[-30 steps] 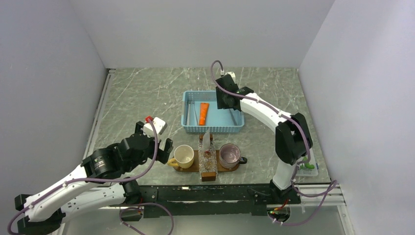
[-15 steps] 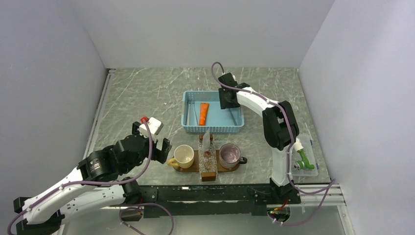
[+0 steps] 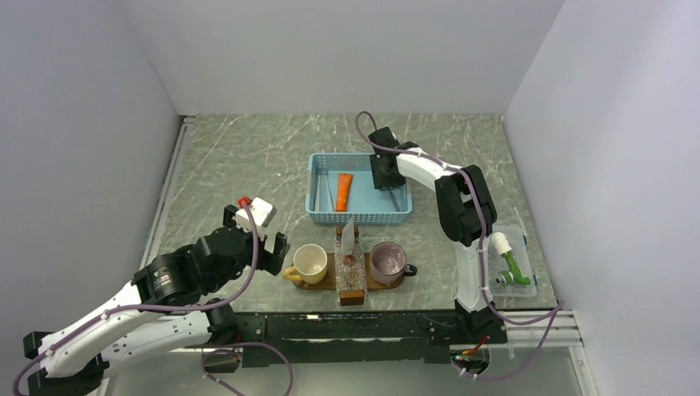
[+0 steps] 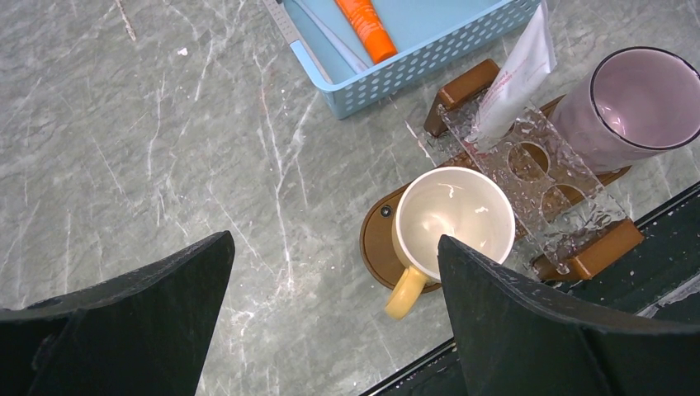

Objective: Prepare toiletry sets of a toothbrush and toothpaste on the tray

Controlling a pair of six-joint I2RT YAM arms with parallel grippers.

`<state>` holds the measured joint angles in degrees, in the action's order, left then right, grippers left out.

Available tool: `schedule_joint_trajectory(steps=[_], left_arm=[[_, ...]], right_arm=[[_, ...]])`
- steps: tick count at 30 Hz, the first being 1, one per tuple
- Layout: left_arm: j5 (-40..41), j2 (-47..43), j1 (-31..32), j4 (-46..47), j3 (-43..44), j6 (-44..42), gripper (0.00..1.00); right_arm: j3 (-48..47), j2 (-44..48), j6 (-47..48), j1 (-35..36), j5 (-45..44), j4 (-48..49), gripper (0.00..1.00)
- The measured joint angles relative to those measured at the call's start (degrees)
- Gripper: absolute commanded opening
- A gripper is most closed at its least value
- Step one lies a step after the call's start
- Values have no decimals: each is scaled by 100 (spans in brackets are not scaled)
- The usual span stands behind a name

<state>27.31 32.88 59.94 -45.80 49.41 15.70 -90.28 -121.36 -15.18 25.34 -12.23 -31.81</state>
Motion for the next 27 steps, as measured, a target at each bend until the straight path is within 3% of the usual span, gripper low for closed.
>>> schedule_joint_trajectory(steps=[9, 18, 20, 27], left_arm=[[0, 0, -4, 17, 0, 0, 99], [0, -4, -13, 15, 0, 2, 99], [0, -4, -13, 15, 0, 2, 99], [15, -4, -13, 15, 0, 2, 99]], right_arm=[[-4, -57, 28, 2, 136, 59, 32], [76, -55, 15, 2, 354, 221, 10], [107, -42, 7, 2, 382, 269, 1], [254, 52, -31, -2, 439, 428, 0]])
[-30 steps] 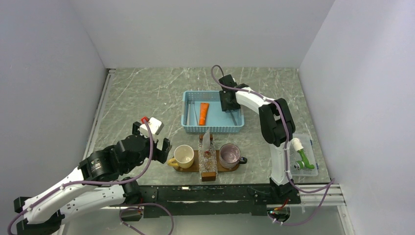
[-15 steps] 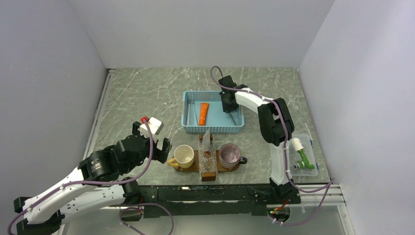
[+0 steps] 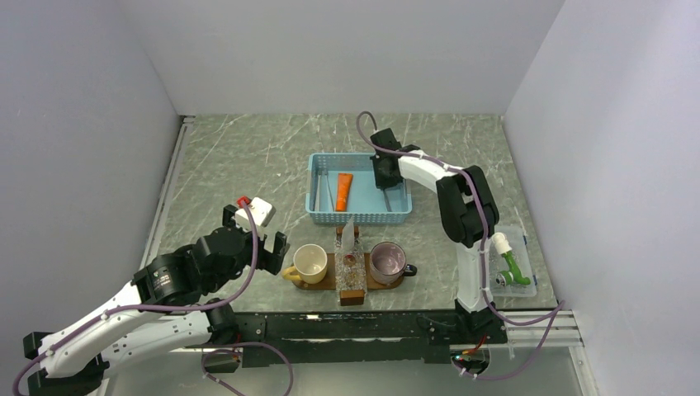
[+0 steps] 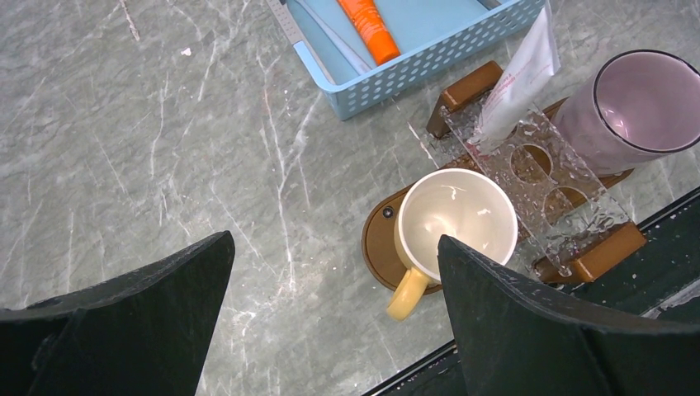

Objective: Prepare toiletry sets of a toothbrush and toothpaste on the tray

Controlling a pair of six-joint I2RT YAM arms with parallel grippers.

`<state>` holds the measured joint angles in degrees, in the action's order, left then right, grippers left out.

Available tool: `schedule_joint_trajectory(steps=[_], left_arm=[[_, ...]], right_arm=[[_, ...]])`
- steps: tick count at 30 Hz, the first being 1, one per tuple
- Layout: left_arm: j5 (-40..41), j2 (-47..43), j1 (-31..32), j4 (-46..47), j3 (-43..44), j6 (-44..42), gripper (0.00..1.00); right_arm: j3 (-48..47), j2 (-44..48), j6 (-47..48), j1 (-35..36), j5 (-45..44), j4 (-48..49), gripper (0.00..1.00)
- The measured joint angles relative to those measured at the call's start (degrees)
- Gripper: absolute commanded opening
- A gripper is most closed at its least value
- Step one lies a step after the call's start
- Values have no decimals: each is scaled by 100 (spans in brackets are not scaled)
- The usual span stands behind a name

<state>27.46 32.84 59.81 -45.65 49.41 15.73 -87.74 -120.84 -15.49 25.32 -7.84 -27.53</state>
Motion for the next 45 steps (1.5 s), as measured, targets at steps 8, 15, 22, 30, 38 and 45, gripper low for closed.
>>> schedule_joint_trajectory(steps=[8, 15, 22, 30, 38, 45], left_arm=[[90, -2, -2, -4, 0, 2, 99], [90, -24, -2, -4, 0, 4, 99], [83, -42, -9, 2, 0, 2, 99], [-164, -13, -13, 125, 81, 2, 99], [-870, 256, -13, 586, 422, 50, 99], [-1523, 417, -13, 1161, 636, 203, 99]], right_arm=[[310, 448, -63, 87, 90, 68, 0], [584, 1495, -116, 304, 87, 378, 0], [1222, 2605, -125, 334, 70, 1058, 0], [1779, 3799, -160, 518, 157, 1598, 0], [2297, 5294, -446, 737, 988, 2251, 0], [2684, 5989, -1029, 791, 1993, 2811, 0]])
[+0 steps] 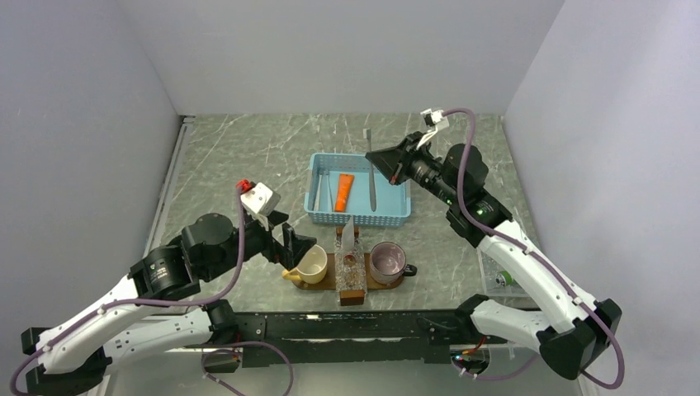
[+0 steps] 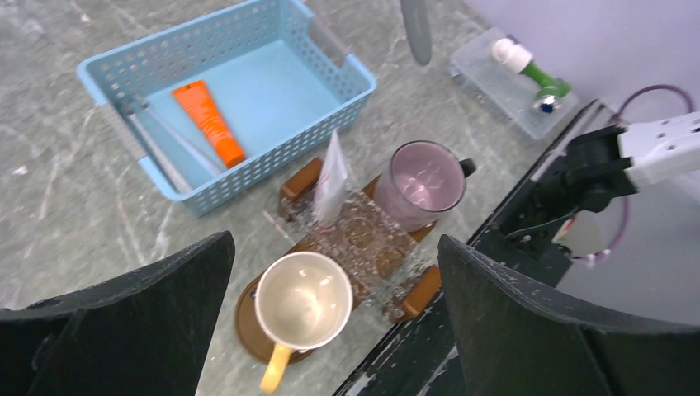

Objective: Prepare toiletry sets of a toothbrush and toothpaste on the tray

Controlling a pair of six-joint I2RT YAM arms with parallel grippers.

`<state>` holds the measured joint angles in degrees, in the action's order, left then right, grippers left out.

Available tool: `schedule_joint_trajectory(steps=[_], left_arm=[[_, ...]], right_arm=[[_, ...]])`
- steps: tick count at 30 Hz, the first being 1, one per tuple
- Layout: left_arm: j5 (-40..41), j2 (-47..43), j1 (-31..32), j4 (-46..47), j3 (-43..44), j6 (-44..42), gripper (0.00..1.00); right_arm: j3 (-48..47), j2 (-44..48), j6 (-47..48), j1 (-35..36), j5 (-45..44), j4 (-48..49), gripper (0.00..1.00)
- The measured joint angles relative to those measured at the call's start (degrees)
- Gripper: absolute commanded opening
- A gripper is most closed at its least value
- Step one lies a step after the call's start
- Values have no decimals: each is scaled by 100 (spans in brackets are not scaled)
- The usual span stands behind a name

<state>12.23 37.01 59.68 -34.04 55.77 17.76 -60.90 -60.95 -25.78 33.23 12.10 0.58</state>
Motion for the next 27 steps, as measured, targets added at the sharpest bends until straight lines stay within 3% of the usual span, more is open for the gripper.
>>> schedule_joint_trajectory(steps=[12, 22, 27], left_arm=[[-1141, 245, -4, 1075, 52, 522, 99], [-2184, 369, -4, 2175, -68, 1185, 97], [-2603, 389, -4, 2656, -251, 1515, 88]], right_arm=[[704, 592, -1460, 168, 1480, 1521, 0], [970, 599, -2420, 981, 1655, 2903, 0], [1003, 509, -2730, 1344, 1585, 3504, 0]])
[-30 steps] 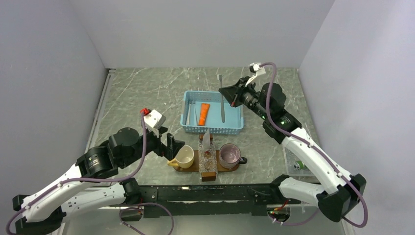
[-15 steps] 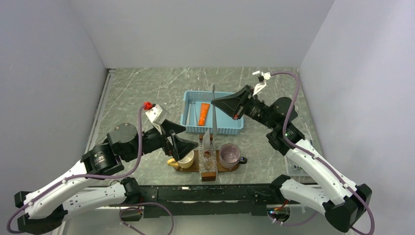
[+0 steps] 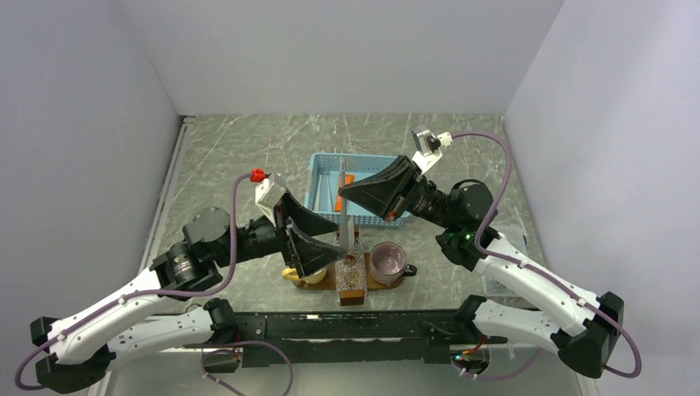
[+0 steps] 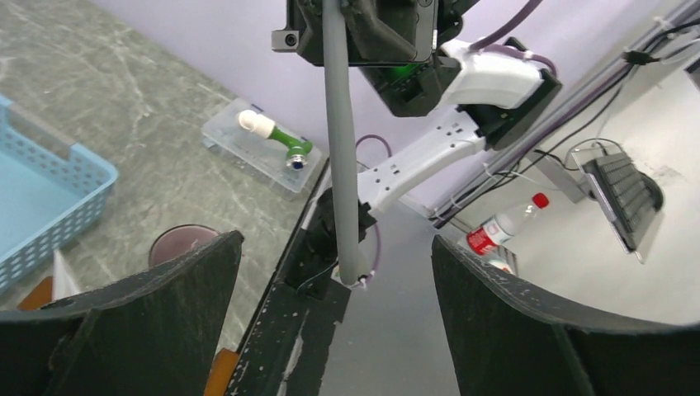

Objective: Prepare toiletry sets of a toothbrush and toothpaste on the tray

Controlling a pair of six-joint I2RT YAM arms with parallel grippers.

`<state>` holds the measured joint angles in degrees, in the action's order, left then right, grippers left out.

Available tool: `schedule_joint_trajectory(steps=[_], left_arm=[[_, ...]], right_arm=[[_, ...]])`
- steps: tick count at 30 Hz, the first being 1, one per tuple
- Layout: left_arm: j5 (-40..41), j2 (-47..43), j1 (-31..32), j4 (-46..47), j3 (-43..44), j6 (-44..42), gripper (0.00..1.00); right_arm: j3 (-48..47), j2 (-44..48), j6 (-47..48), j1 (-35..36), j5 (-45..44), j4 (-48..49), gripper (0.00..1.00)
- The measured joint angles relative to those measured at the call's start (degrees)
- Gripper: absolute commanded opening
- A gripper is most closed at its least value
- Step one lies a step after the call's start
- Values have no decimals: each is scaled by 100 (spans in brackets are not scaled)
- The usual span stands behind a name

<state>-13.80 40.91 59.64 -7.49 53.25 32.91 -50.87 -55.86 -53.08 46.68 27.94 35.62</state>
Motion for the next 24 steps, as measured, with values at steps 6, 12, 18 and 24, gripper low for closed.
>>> schedule_joint_trajectory(steps=[6, 12, 18, 24], left_arm=[[-426, 92, 0, 415, -96, 310, 71], [-688, 92, 0, 675, -153, 483, 46], [-793, 72, -9, 723, -153, 531, 23], [-688, 24, -37, 610, -153, 531, 0]], right_arm=[[-7, -116, -70, 310, -205, 319, 0], [-9, -195, -50, 520, -459, 396, 0], [-9, -195, -26, 595, -715, 496, 0], [-11, -179, 63, 673, -809, 542, 0]])
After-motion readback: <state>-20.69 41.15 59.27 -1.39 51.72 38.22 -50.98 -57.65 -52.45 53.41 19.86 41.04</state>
